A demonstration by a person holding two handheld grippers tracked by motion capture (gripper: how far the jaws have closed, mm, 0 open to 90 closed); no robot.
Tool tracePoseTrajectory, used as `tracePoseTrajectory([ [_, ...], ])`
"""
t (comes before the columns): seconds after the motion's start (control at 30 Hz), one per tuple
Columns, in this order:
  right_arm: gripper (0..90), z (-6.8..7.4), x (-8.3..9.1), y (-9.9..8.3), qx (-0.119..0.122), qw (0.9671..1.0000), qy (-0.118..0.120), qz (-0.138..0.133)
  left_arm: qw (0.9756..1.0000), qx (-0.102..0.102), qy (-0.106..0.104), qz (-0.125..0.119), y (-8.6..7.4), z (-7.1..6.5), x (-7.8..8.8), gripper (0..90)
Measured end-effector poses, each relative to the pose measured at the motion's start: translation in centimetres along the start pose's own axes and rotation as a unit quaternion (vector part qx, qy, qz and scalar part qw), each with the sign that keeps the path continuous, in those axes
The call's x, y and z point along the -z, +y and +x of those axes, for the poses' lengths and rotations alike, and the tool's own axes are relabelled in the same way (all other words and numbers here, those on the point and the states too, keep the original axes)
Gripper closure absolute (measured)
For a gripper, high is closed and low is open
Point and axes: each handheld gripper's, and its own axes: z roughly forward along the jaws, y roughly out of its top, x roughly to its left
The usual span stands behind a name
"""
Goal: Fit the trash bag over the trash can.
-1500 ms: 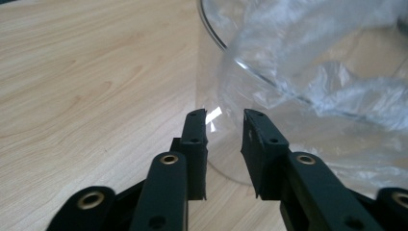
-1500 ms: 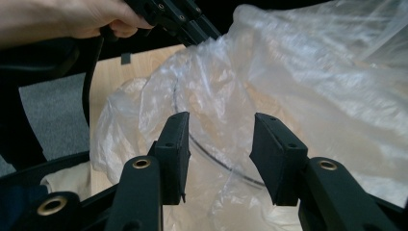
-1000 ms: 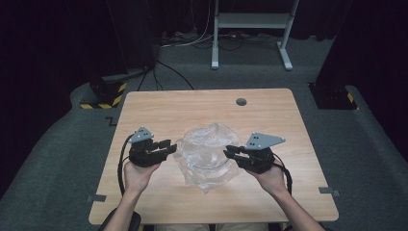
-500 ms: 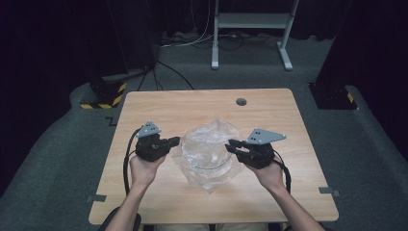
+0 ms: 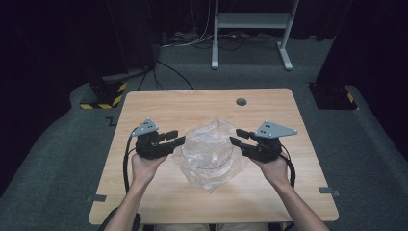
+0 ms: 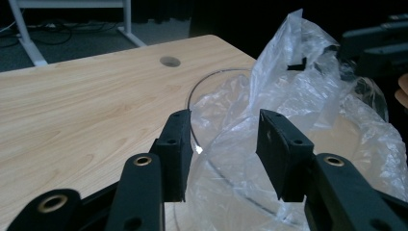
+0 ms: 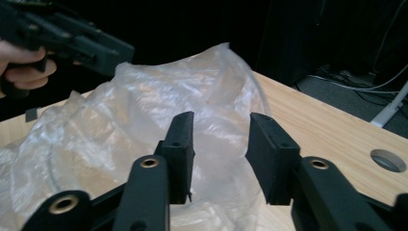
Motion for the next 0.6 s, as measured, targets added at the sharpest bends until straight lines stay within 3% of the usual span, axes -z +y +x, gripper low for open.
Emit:
tracePoseTrajectory([
  [0.1,58.0,-0.6,-0.4,0.1,-0.009,0.9999,-0.009,0.005,0.9997,-0.013,0.005,0.020,0.2,-0.2,-0.5,69.5],
  [0.27,75.5,-1.3,-1.9,-0.3,-0.015,0.9990,-0.002,0.042,0.9986,-0.032,0.014,0.041,0.4,-0.3,-1.4,88.5],
  [0.4,89.8,-1.5,-2.6,-0.5,-0.005,0.9984,-0.009,0.056,0.9986,-0.028,0.017,0.041,0.6,-0.1,-1.9,90.0],
  [0.6,90.0,-2.3,-3.1,-0.8,-0.014,0.9979,-0.026,0.058,0.9991,-0.006,0.023,0.035,0.6,0.7,-2.3,90.0],
])
